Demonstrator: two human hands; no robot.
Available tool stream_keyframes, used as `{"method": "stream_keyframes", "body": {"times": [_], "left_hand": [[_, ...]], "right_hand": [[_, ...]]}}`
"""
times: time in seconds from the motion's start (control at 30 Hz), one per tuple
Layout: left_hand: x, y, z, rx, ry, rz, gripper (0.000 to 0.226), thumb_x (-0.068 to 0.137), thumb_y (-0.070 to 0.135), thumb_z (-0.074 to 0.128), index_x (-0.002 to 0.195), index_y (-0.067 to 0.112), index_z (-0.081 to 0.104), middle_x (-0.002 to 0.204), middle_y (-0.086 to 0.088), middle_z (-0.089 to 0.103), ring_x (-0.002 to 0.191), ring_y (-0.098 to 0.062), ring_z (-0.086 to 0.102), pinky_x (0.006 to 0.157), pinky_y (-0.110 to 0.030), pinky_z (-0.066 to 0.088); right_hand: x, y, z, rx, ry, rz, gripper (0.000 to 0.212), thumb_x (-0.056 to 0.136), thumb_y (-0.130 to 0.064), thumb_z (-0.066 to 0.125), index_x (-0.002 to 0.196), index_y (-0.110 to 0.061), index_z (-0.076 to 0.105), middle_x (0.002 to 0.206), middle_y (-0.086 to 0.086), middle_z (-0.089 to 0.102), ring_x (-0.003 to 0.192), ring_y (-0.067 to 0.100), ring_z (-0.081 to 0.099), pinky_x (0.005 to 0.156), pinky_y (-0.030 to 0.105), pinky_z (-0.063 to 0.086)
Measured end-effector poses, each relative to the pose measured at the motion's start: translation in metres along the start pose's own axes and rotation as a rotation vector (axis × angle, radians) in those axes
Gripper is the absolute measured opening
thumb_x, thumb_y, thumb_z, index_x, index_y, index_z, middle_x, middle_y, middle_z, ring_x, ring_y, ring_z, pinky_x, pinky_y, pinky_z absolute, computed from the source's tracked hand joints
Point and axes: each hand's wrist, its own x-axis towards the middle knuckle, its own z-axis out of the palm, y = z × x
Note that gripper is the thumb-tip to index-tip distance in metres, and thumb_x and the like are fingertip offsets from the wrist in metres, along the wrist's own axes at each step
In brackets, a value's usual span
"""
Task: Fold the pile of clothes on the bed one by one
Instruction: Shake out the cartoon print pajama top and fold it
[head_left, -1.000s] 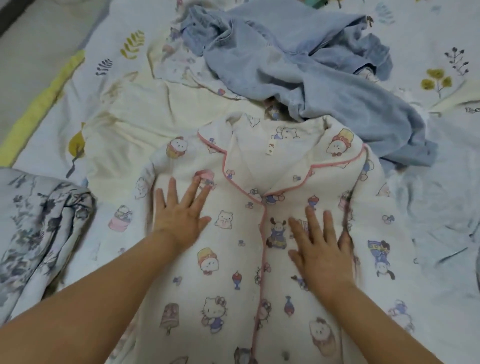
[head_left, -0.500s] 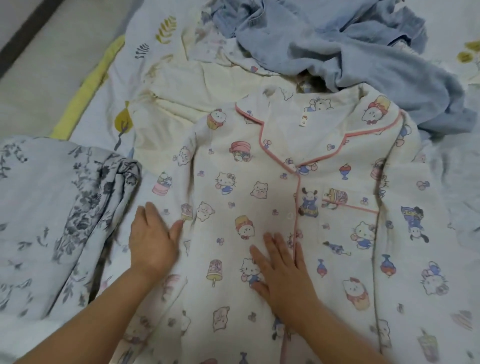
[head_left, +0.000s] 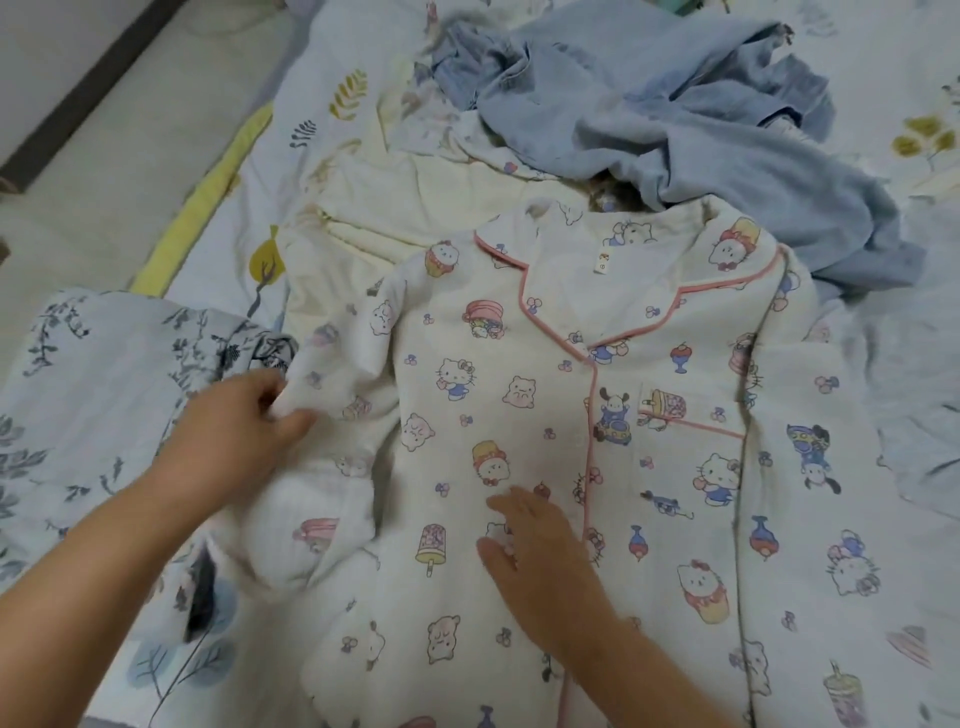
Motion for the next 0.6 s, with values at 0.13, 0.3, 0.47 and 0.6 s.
{"method": "stream_keyframes", "body": {"times": [0.13, 0.3, 0.47, 0.6], "left_hand": [[-0.035, 0.068, -0.038, -0.124, -0.024, 0.170, 0.018, 0.079, 0.020, 0.066, 0.067, 0.023, 0.053, 0.060, 0.007, 0.051, 0.054, -0.008, 0.048, 0.057, -0.031, 0.042], [-0.065, 0.134, -0.013, -0.514, -0.400, 0.253, 0.016, 0.083, 0.035, 0.050, 0.089, 0.045, 0.060, 0.077, 0.016, 0.065, 0.067, 0.005, 0.058, 0.063, -0.011, 0.043], [-0.042, 0.132, 0.034, -0.730, -0.747, 0.190, 0.027, 0.095, 0.028, 0.045, 0.099, 0.049, 0.061, 0.106, 0.024, 0.066, 0.095, 0.008, 0.061, 0.081, -0.013, 0.050], [-0.029, 0.107, 0.088, -0.178, -0.614, 0.194, 0.031, 0.097, 0.015, 0.040, 0.118, 0.034, 0.055, 0.124, 0.006, 0.058, 0.112, -0.010, 0.054, 0.097, -0.027, 0.043]], "right_hand": [[-0.005, -0.041, -0.022, 0.721, -0.061, 0.046, 0.021, 0.091, -0.048, 0.049, 0.112, -0.047, 0.048, 0.111, -0.023, 0.054, 0.105, -0.003, 0.052, 0.095, 0.021, 0.041], [-0.007, -0.031, -0.053, 1.335, -0.070, 0.059, 0.051, 0.068, -0.040, 0.071, 0.116, -0.026, 0.057, 0.104, 0.008, 0.070, 0.088, 0.019, 0.068, 0.071, 0.031, 0.055], [-0.010, 0.038, -0.083, 1.071, 0.142, 0.402, 0.032, 0.079, -0.011, 0.068, 0.110, -0.011, 0.062, 0.095, 0.011, 0.072, 0.088, 0.028, 0.068, 0.080, 0.038, 0.054], [-0.011, 0.070, -0.073, 0.456, 0.263, 0.609, 0.035, 0.091, -0.029, 0.053, 0.124, -0.020, 0.051, 0.110, 0.001, 0.060, 0.096, 0.017, 0.056, 0.078, 0.030, 0.042]]}}
